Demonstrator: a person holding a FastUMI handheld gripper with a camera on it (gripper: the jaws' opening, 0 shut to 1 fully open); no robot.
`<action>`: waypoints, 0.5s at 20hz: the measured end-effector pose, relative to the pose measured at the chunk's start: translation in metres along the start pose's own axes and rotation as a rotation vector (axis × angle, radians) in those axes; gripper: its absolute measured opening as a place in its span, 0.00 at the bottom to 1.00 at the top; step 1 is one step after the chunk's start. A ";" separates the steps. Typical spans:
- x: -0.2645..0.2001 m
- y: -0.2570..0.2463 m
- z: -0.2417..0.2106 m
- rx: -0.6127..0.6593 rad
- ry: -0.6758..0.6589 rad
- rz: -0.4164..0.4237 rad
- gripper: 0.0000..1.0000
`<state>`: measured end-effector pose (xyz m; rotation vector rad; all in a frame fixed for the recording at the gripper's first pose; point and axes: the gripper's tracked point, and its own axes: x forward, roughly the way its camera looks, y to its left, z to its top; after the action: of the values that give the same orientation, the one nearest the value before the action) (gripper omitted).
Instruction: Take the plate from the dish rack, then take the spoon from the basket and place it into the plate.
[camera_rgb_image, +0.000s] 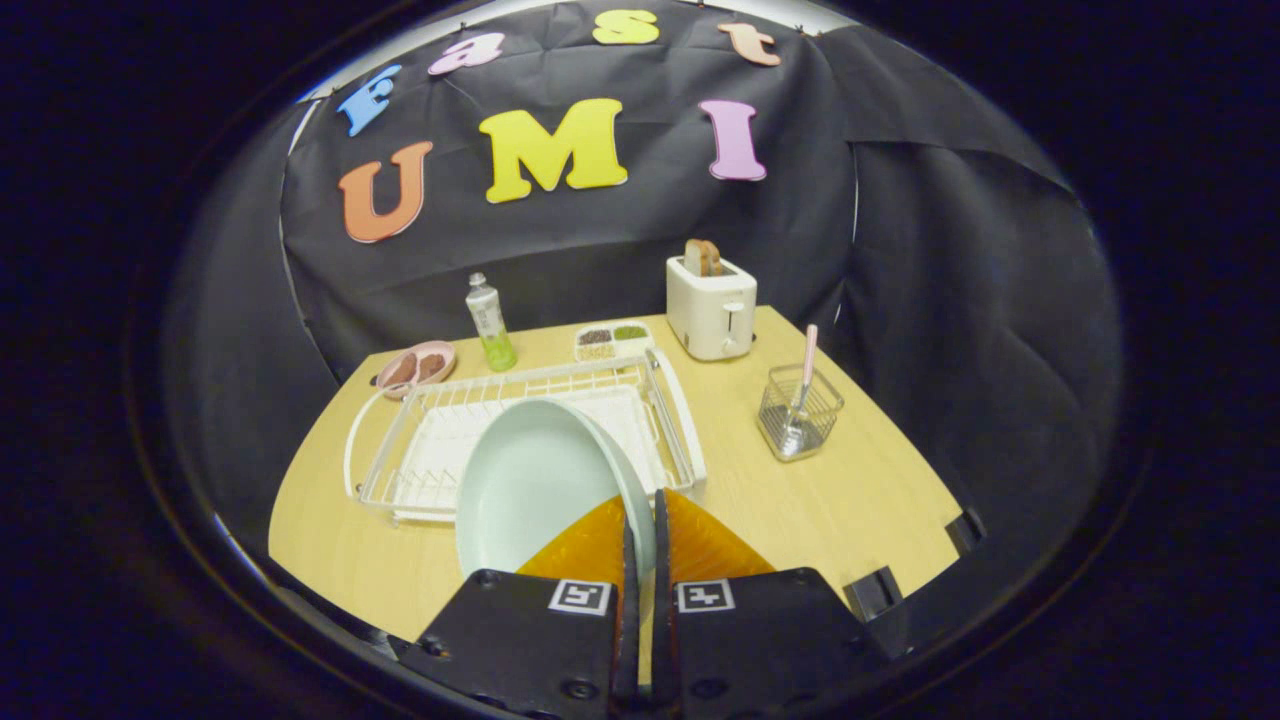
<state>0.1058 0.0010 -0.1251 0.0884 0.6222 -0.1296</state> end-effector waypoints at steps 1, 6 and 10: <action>0.004 -0.003 -0.014 0.009 0.010 0.010 0.11; 0.040 -0.023 -0.062 -0.003 0.046 0.026 0.10; 0.068 -0.027 -0.085 -0.007 0.084 0.120 0.11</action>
<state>0.1077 -0.0213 -0.2344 0.1242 0.6999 -0.0078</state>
